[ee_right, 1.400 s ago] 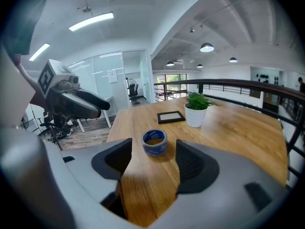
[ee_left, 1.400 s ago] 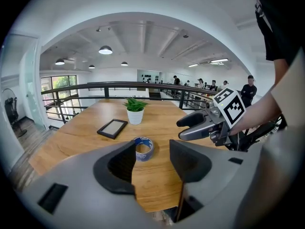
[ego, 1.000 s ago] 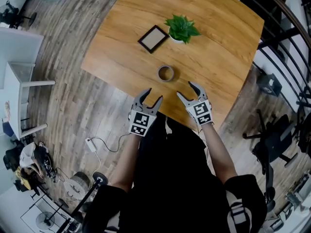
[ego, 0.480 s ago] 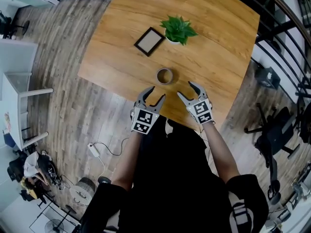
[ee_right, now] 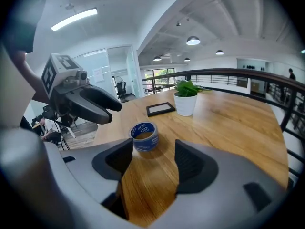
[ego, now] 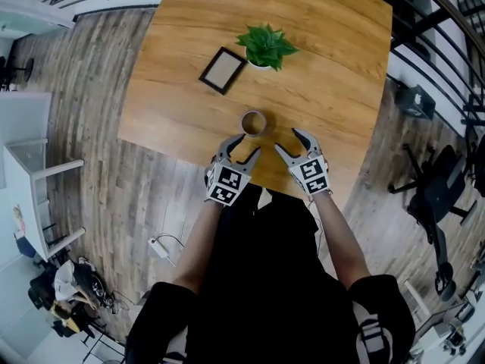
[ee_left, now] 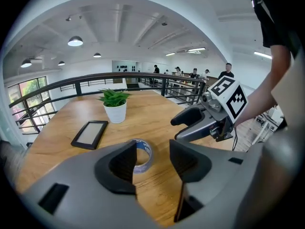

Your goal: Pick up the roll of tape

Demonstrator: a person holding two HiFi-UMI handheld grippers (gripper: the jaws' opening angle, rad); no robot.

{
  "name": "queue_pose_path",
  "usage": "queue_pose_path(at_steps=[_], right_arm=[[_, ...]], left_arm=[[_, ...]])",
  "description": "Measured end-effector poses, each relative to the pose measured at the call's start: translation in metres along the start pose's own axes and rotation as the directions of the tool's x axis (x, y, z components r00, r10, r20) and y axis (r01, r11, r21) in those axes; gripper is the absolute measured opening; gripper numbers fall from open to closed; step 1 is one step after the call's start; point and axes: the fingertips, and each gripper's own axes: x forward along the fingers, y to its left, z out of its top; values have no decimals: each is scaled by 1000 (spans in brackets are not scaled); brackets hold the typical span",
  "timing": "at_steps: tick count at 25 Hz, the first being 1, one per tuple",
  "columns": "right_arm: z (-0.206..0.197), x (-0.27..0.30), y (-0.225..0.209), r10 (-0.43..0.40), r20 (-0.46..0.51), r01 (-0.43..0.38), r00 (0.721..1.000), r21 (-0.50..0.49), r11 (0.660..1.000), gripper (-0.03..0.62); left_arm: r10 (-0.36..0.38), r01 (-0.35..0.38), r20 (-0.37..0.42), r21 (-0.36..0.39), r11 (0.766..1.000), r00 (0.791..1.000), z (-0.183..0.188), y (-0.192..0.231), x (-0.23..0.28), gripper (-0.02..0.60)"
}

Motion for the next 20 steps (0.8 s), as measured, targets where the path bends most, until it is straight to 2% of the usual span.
queue_pose_path(at_steps=[6, 12, 20], right_arm=[[-17, -3, -6, -64, -14, 65, 998, 60, 996, 290], [-27, -4, -9, -115, -30, 117, 993, 100, 988, 290], [-38, 1, 0, -153, -36, 157, 988, 152, 976, 288]], left_arm=[[-58, 58, -18, 27, 998, 998, -1, 8, 15, 221], [-127, 136, -93, 92, 986, 987, -19, 4, 34, 221], [-175, 223, -206, 237, 946, 963, -46, 2, 52, 204]])
